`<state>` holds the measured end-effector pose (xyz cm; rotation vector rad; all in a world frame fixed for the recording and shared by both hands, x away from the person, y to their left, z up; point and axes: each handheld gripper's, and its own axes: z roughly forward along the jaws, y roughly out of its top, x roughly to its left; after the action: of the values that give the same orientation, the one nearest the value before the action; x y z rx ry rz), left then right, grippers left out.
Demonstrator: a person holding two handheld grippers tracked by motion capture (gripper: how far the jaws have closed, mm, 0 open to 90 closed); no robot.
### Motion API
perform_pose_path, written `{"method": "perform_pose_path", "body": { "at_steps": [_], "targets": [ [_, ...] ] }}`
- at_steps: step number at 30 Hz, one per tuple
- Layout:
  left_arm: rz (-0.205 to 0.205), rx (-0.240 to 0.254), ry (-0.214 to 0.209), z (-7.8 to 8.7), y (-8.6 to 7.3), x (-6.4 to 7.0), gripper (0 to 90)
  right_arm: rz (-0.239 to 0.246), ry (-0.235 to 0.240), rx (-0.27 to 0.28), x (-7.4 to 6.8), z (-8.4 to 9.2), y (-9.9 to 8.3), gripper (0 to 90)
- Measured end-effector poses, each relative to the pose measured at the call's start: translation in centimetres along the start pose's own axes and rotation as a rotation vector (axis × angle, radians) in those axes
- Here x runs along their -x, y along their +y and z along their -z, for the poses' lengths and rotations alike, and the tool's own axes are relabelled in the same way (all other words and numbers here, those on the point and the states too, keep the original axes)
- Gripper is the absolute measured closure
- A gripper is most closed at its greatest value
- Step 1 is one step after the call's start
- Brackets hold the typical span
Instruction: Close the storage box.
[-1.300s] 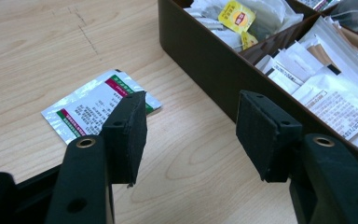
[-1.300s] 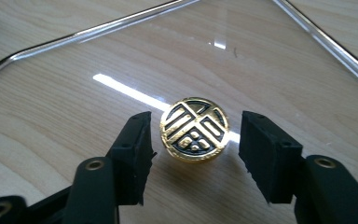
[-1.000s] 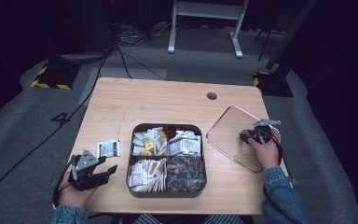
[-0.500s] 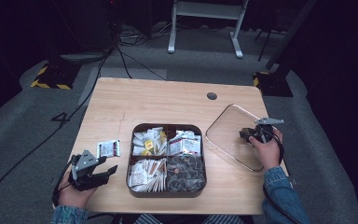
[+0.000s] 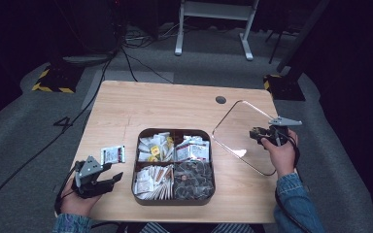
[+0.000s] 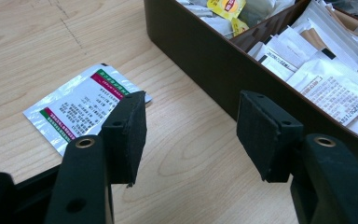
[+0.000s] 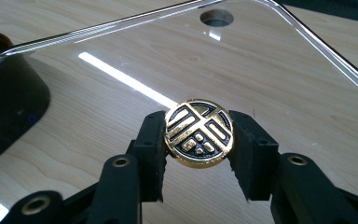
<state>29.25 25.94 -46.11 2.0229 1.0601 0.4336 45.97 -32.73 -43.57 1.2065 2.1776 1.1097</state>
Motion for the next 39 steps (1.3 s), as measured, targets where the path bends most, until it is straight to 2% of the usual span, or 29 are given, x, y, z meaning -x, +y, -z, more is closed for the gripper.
{"method": "perform_pose_path", "body": {
  "at_steps": [9, 20, 29, 34, 39],
  "targets": [
    [-0.004, -0.006, 0.001, -0.2, 0.0, -0.1, 43.0, -0.004, 0.020, 0.027, -0.2, 1.4, 0.8, 58.3],
    [0.000, -0.007, 0.007, 0.0, -0.1, -0.1, 43.0, 0.008, 0.042, 0.048, -1.3, 2.4, 2.0, 58.3],
    [0.015, 0.007, 0.010, 0.1, -0.6, -0.1, 42.2, 0.064, 0.108, 0.068, -3.0, 2.8, 3.4, 58.3],
    [0.026, 0.008, 0.014, 0.6, -1.0, 0.1, 42.2, 0.123, 0.167, 0.075, -5.1, 2.7, 4.8, 58.3],
    [0.026, -0.003, 0.018, 0.7, -1.3, 0.5, 42.1, 0.146, 0.223, 0.082, -6.5, 2.4, 5.5, 58.3]
  ]
}}
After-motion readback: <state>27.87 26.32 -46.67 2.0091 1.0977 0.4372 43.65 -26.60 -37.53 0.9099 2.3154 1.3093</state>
